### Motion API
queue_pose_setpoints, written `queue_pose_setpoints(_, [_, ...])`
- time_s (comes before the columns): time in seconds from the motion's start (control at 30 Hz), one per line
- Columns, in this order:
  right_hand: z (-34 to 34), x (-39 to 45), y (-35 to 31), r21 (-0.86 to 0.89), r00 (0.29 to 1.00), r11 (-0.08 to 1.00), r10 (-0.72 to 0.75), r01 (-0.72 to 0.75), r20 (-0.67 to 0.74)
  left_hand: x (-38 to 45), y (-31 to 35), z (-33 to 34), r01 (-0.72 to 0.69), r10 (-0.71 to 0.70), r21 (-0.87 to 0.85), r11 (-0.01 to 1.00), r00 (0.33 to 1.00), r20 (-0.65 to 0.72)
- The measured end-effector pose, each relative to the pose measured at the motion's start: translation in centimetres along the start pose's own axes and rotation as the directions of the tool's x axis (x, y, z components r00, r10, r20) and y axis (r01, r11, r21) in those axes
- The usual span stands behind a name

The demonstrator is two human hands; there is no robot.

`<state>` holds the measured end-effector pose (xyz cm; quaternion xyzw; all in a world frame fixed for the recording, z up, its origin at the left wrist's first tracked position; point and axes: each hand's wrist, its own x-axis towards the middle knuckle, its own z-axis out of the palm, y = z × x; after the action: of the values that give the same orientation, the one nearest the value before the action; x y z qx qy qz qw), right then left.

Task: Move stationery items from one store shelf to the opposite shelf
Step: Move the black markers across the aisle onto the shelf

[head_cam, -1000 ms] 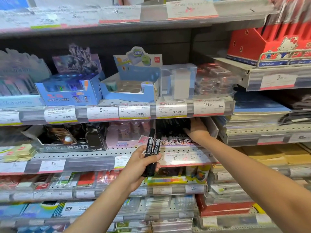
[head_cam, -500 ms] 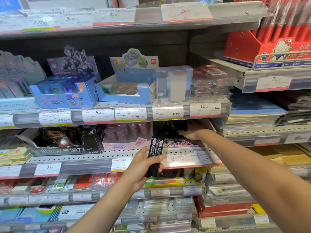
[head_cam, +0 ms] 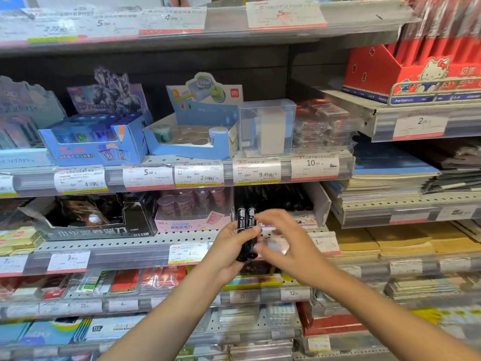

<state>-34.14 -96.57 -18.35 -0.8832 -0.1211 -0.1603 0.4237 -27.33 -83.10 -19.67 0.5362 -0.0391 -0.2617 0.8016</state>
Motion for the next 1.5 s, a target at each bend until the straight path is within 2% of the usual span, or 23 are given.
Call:
queue_pose_setpoints(0.07, [0.6,-1.0,-0.3,-0.14,0.996,0.987,-0.065,0.073,0.061,0.5,0.0,0.5,0.025,-0.025,0.004,1.0,1.0,-0.012])
queue_pose_setpoints(0.17, [0.8,-0.8,-0.2,-0.192,0.999,0.981,-0.021,0.027,0.031,0.9,0.0,1.3,0.06,-0.06,0.035,0.998,0.998,-0.011])
queue_pose_setpoints(0.3, [0.6,0.2,0.1,-0.166,0.999,0.985,0.052,-0.054,-0.013,1.1,0.6,1.9,0.098,-0.099,0.023,0.995,0.992,0.077])
queue_pose_setpoints(0.37, [0.6,0.7,0.2,-0.149,0.996,0.985,0.086,-0.089,-0.027,1.5,1.0,2.1,0.109,-0.111,0.023,0.994,0.991,0.076])
queue_pose_setpoints(0.53, [0.5,1.9,0.7,-0.012,0.983,0.986,0.163,-0.164,-0.083,2.4,2.0,2.3,0.099,-0.102,0.023,0.995,0.987,0.125])
queue_pose_setpoints(0.63, [0.6,2.7,1.4,0.012,0.979,0.984,0.179,-0.179,-0.101,2.6,3.0,2.5,0.199,-0.189,-0.042,0.979,0.966,0.179])
queue_pose_setpoints(0.73, [0.3,3.5,2.1,0.018,0.975,0.979,0.203,-0.202,-0.09,2.9,3.7,3.1,0.207,-0.204,0.0,0.978,0.964,0.173])
queue_pose_setpoints(0.87, [-0.4,4.6,3.3,-0.075,0.982,0.982,0.169,-0.175,-0.081,4.5,3.5,3.4,0.068,-0.076,0.144,0.987,0.996,0.051])
queue_pose_setpoints(0.97, [-0.9,5.3,4.2,-0.168,0.989,0.975,0.145,-0.147,-0.024,5.7,2.8,3.3,0.023,-0.007,0.28,0.96,0.998,-0.058])
queue_pose_setpoints(1.03, [-1.1,5.7,4.7,-0.226,0.989,0.965,0.143,-0.133,0.031,6.7,2.1,2.9,0.003,0.058,0.379,0.925,0.987,-0.148])
queue_pose_setpoints(1.13, [-1.4,6.3,5.2,-0.313,0.984,0.943,0.146,-0.108,0.1,7.3,1.4,2.7,-0.059,0.205,0.546,0.836,0.956,-0.21])
queue_pose_setpoints(1.23, [-1.7,6.9,5.7,-0.406,0.983,0.91,0.141,-0.08,0.122,7.7,1.2,2.9,-0.124,0.389,0.738,0.663,0.899,-0.199])
queue_pose_setpoints(1.27, [-1.7,7.1,5.9,-0.441,0.984,0.895,0.135,-0.07,0.119,7.7,1.1,3.1,-0.135,0.415,0.76,0.636,0.89,-0.189])
queue_pose_setpoints(1.4, [-1.8,8.0,7.2,-0.568,0.981,0.822,0.14,-0.041,0.132,8.0,0.9,3.5,-0.15,0.403,0.755,0.638,0.901,-0.162])
queue_pose_setpoints(1.5, [-1.8,8.4,7.5,-0.565,0.973,0.824,0.163,-0.042,0.165,8.3,0.6,3.5,-0.162,0.389,0.779,0.606,0.914,-0.112])
